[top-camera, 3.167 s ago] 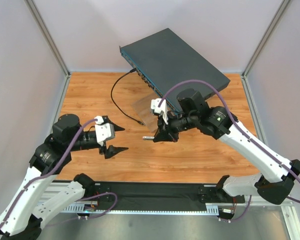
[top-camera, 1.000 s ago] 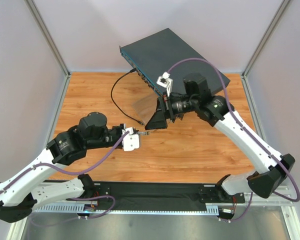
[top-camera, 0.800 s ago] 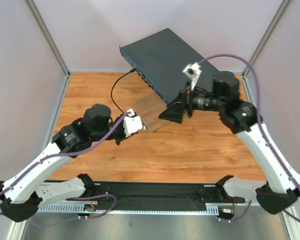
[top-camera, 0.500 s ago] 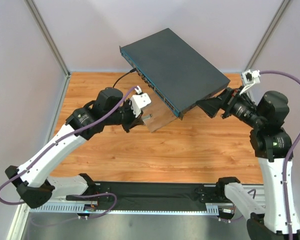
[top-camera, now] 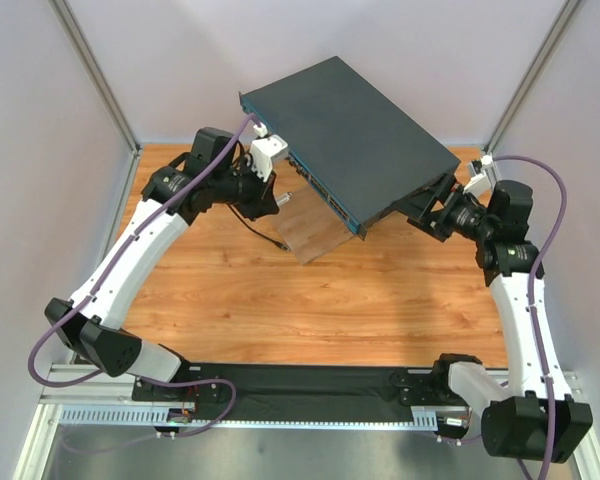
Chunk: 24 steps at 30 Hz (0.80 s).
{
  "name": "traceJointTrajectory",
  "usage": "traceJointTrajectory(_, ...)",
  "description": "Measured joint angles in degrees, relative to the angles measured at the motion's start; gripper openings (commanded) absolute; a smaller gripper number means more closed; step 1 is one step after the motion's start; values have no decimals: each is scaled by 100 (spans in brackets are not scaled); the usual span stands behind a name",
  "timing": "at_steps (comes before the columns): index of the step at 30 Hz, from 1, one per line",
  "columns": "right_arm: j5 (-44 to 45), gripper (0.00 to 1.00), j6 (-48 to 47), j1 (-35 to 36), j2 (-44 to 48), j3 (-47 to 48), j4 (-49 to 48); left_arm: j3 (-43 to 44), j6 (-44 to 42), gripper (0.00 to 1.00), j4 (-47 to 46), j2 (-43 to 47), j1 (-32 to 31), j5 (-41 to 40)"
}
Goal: Insert the plug into the switch port
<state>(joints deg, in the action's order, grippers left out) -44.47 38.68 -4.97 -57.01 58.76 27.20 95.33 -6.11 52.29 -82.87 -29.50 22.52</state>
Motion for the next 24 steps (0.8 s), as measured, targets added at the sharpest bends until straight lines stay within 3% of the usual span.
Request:
traceJointTrajectory(7,-308,99,627,11,-452,-221,-1274,111,-275,0,140,-70,35,-39)
traceJointTrajectory(10,-334,90,761,48,-640,-234,-1589,299,-319,0,177,-199,35,-103)
traceJointTrajectory(15,-363,60,990,74,-802,-389,-1843,841,-326,0,210,-599,35,-192)
traceJointTrajectory(22,-503,2,2133,22,-813,-459,-1502,1228,-361,0,293,-1073,33,-236)
traceJointTrajectory(24,-511,0,2245,13,-798,-457,-1401,1228,-365,0,348,-1117,31,-236)
